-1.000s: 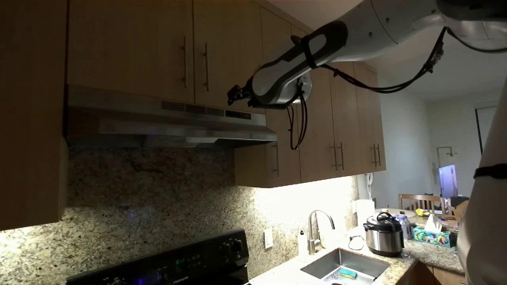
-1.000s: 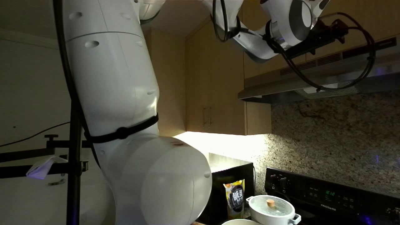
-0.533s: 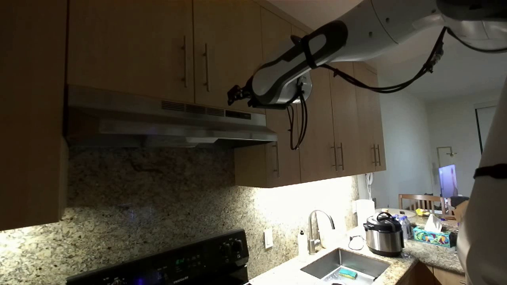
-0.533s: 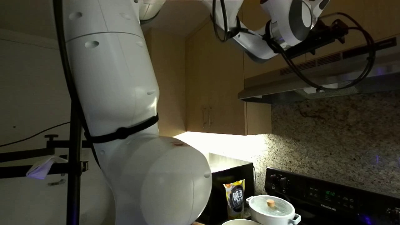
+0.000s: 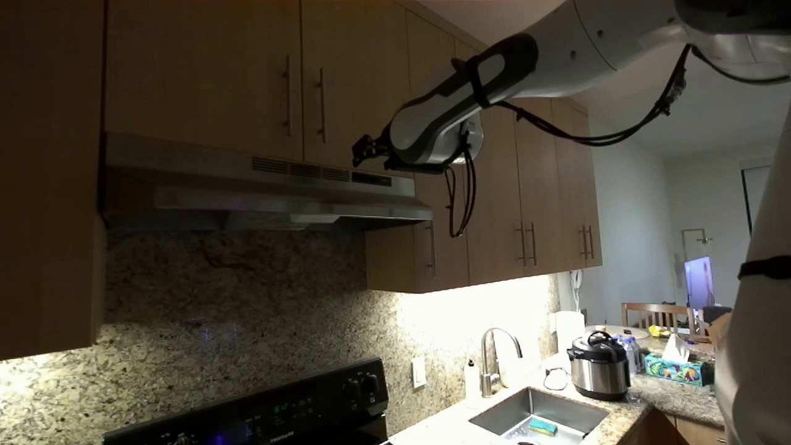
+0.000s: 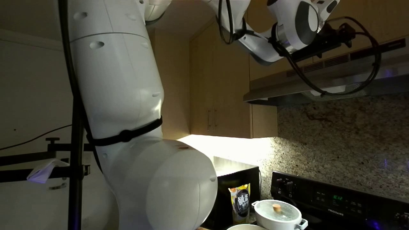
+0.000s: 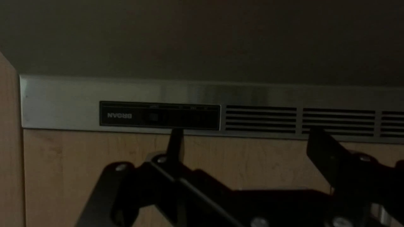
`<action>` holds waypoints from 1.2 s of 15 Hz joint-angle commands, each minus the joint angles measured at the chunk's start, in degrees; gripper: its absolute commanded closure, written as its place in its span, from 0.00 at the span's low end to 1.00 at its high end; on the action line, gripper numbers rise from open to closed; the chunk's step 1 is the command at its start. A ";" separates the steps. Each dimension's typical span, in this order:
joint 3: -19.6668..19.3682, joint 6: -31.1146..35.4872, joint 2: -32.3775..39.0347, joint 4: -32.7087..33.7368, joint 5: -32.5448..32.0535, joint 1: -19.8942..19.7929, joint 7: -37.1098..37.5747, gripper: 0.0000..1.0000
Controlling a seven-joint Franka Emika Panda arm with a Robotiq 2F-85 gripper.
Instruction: Turn on the light
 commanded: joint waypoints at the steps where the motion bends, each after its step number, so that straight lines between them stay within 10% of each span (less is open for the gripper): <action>1: -4.73 -0.68 2.24 2.29 3.77 6.17 -3.32 0.00; 18: -35.17 -10.42 3.59 13.04 23.69 39.03 -23.37 0.00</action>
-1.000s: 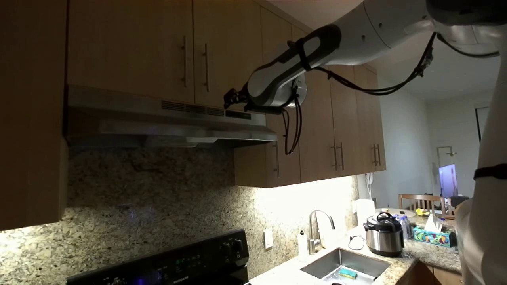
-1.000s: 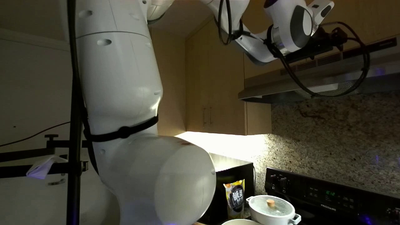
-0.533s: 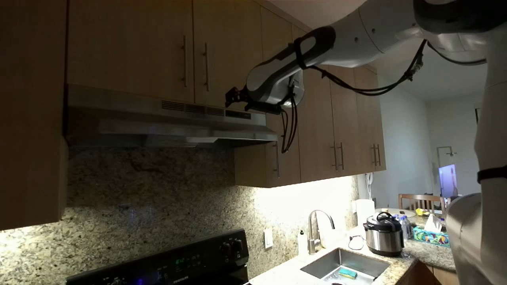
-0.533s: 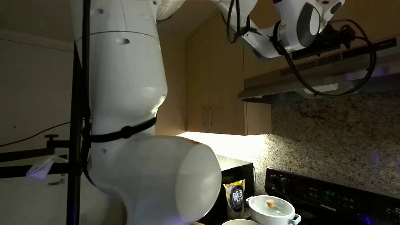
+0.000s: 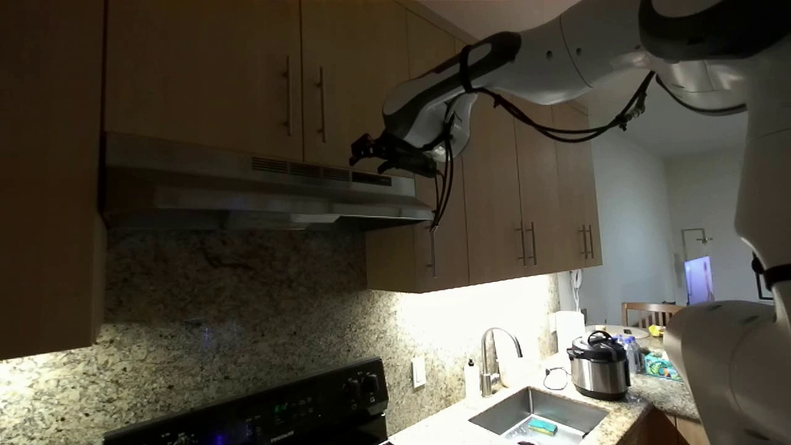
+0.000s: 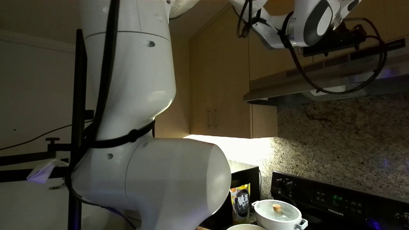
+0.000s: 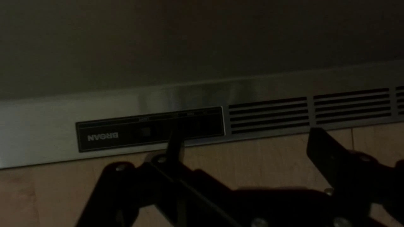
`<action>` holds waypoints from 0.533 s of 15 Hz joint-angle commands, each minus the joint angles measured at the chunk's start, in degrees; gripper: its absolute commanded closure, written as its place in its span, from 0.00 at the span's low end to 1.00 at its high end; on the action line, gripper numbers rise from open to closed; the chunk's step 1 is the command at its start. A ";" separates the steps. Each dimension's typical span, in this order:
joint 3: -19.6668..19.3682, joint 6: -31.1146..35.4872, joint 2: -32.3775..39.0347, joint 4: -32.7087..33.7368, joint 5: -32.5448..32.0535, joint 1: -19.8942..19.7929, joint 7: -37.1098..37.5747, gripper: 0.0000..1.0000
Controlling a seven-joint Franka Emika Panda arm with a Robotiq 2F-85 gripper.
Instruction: Turn on the light
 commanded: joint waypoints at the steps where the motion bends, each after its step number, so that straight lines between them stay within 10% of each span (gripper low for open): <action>1: -6.90 -4.34 0.30 3.49 6.10 7.12 -7.98 0.00; 8: -18.29 -10.00 1.52 7.95 11.12 17.29 -14.55 0.00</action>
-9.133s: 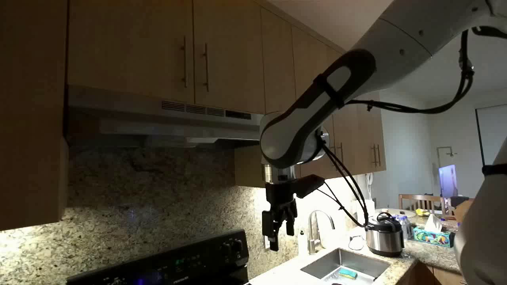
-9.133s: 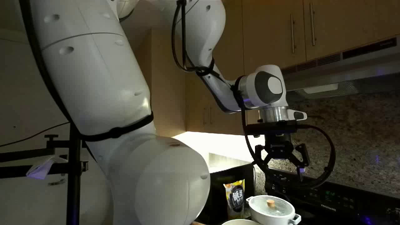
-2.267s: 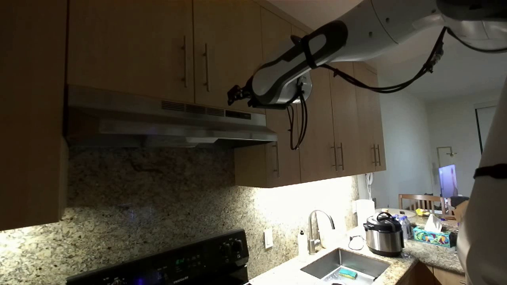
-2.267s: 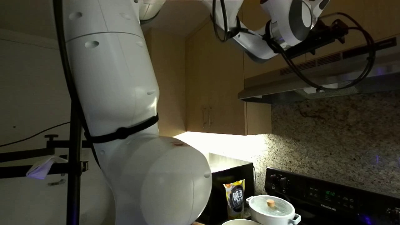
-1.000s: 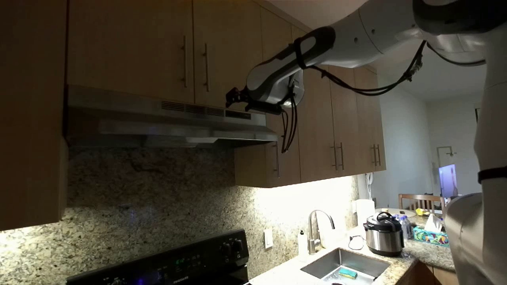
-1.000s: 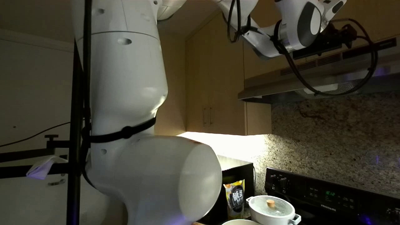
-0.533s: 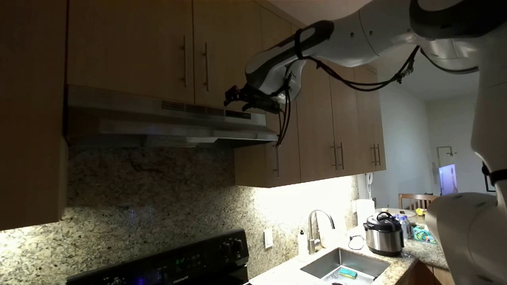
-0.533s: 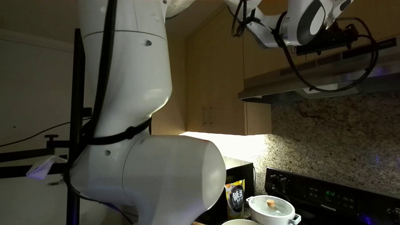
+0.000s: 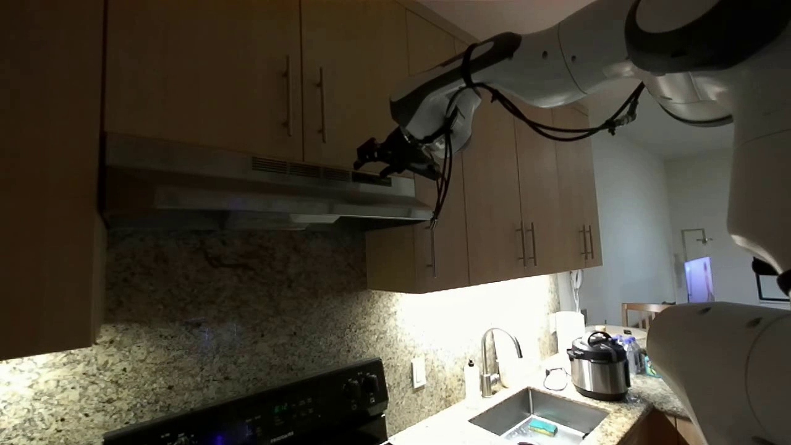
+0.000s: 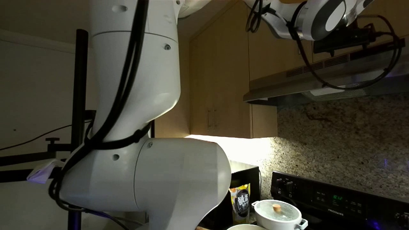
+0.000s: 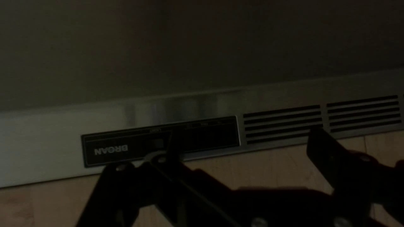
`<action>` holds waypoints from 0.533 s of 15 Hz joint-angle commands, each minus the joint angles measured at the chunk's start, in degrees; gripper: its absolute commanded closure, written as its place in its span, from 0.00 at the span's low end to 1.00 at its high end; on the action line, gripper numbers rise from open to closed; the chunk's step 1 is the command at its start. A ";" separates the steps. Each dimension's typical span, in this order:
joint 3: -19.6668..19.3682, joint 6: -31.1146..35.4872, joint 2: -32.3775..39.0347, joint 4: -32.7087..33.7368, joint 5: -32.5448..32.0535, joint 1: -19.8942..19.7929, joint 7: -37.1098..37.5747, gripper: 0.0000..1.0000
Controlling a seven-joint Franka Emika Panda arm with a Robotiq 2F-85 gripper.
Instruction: Turn on the light
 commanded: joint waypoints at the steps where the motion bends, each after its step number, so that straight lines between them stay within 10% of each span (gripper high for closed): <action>1: -5.63 -3.06 1.54 3.24 3.77 5.44 -5.17 0.00; 8: -16.16 -3.81 2.29 6.31 3.44 15.87 -7.50 0.00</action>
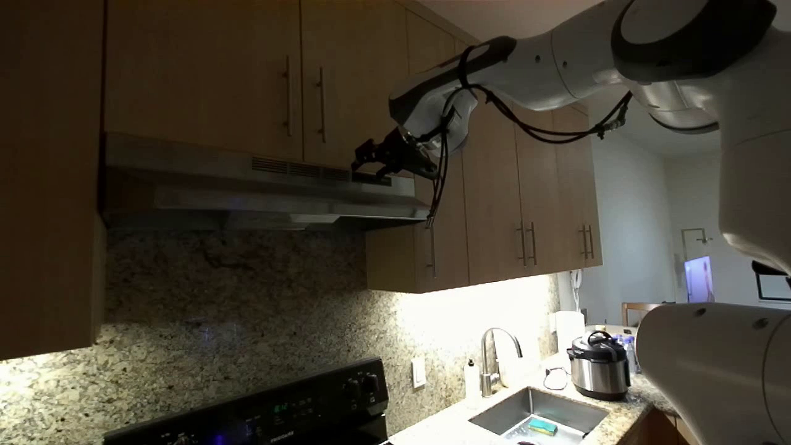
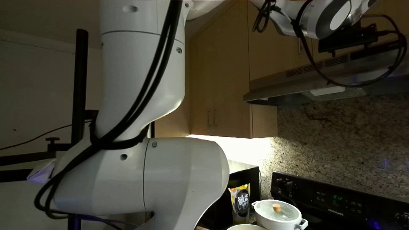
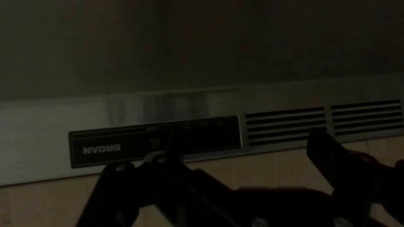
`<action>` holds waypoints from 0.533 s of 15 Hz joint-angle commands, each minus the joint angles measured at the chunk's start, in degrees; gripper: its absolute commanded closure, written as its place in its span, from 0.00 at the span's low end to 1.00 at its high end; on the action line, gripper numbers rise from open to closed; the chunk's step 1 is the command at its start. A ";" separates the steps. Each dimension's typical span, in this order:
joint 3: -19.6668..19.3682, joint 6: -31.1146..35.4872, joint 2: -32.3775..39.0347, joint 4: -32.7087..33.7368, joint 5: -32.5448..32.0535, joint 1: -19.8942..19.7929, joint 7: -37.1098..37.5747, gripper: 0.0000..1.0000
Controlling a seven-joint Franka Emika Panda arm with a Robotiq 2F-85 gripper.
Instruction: Turn on the light
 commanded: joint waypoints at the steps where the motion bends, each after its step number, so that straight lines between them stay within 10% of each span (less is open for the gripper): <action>1: -5.96 -1.03 2.04 2.69 1.91 5.27 -3.29 0.00; 8: -16.83 -0.86 1.34 4.90 0.37 16.59 -2.79 0.00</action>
